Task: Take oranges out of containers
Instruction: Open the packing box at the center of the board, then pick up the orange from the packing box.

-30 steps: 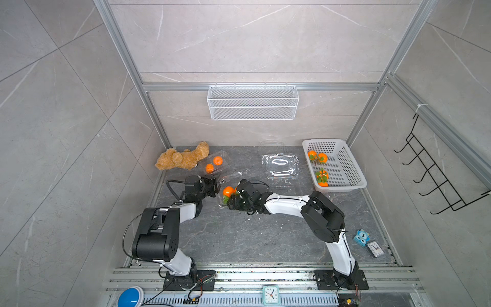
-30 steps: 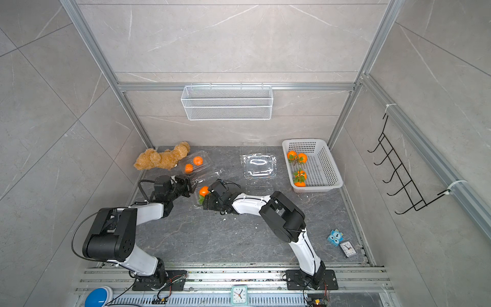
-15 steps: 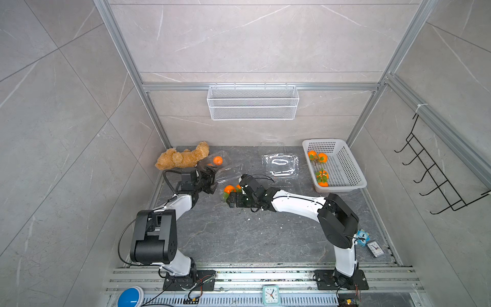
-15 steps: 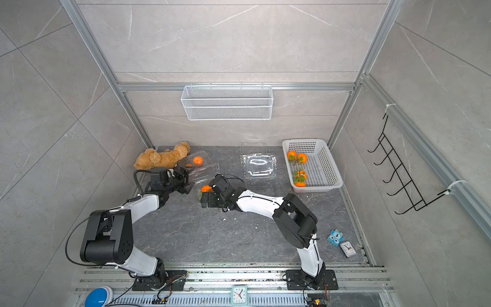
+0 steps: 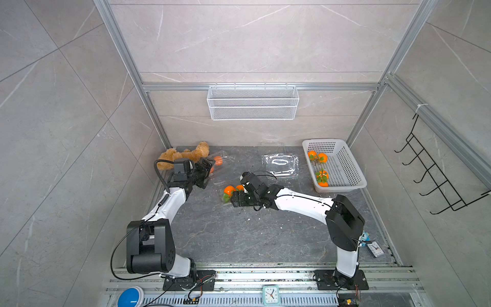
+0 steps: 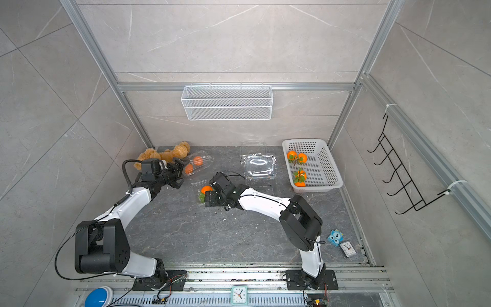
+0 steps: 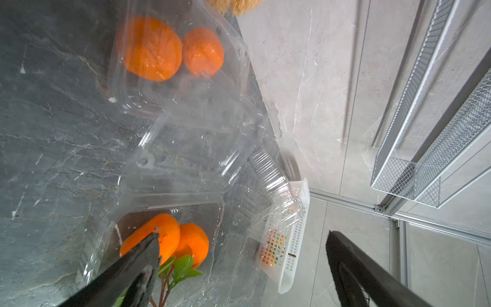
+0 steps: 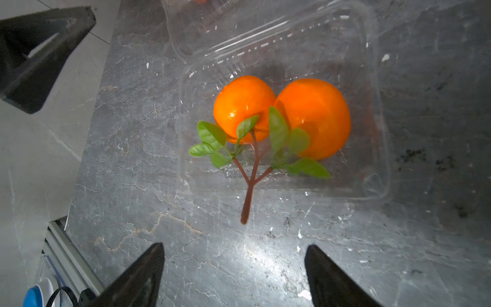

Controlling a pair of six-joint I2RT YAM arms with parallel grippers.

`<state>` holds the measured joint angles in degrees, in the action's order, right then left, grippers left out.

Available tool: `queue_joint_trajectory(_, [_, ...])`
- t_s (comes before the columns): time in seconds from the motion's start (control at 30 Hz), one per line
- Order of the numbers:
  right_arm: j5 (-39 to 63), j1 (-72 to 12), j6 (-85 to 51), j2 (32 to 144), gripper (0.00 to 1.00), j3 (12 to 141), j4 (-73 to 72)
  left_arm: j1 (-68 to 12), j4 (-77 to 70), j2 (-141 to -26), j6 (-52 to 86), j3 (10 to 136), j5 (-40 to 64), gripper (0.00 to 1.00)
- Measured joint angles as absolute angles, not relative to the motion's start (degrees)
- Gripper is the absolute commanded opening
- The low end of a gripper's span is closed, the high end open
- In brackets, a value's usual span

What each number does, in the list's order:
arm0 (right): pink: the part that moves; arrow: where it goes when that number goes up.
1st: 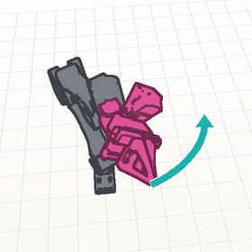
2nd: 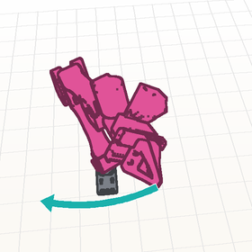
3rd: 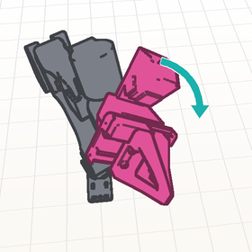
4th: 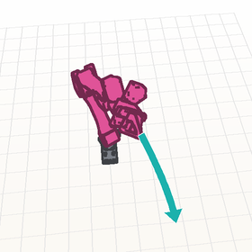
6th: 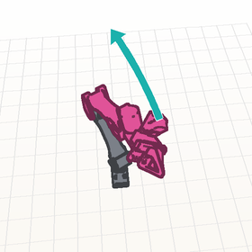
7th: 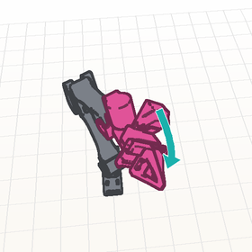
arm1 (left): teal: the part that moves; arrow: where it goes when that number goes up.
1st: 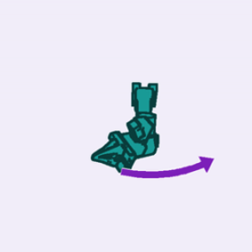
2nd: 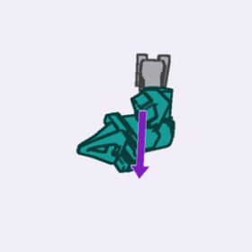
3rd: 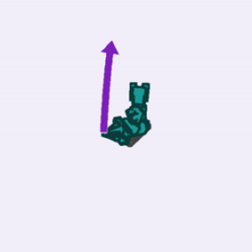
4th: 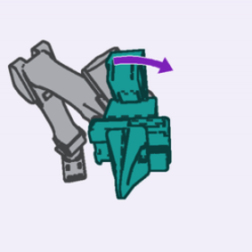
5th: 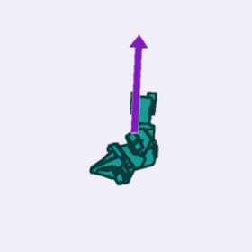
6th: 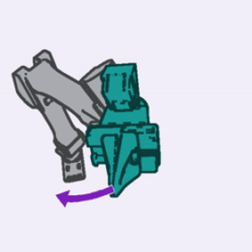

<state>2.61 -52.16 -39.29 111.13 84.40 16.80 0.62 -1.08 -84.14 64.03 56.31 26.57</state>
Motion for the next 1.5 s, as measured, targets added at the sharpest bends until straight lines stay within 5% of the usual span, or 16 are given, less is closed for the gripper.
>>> queue_joint_trajectory(0.4, [1.5,-52.2,-34.7,123.4,0.55,102.7,30.0,0.9,1.7,-79.0,62.1,52.0,26.7,1.00])
queue_joint_trajectory(0.87, [-2.8,-53.1,-31.0,134.5,0.41,117.4,43.0,0.3,-3.2,-76.2,63.6,42.0,29.6,0.99])
queue_joint_trajectory(1.2, [-5.0,-53.4,-29.1,138.0,0.08,124.1,48.9,0.1,-5.4,-75.6,64.4,40.6,30.8,0.99])
queue_joint_trajectory(1.5, [-5.2,-53.5,-28.9,137.9,0.00,125.3,49.7,-0.9,-5.5,-73.9,64.5,40.6,31.7,0.99])
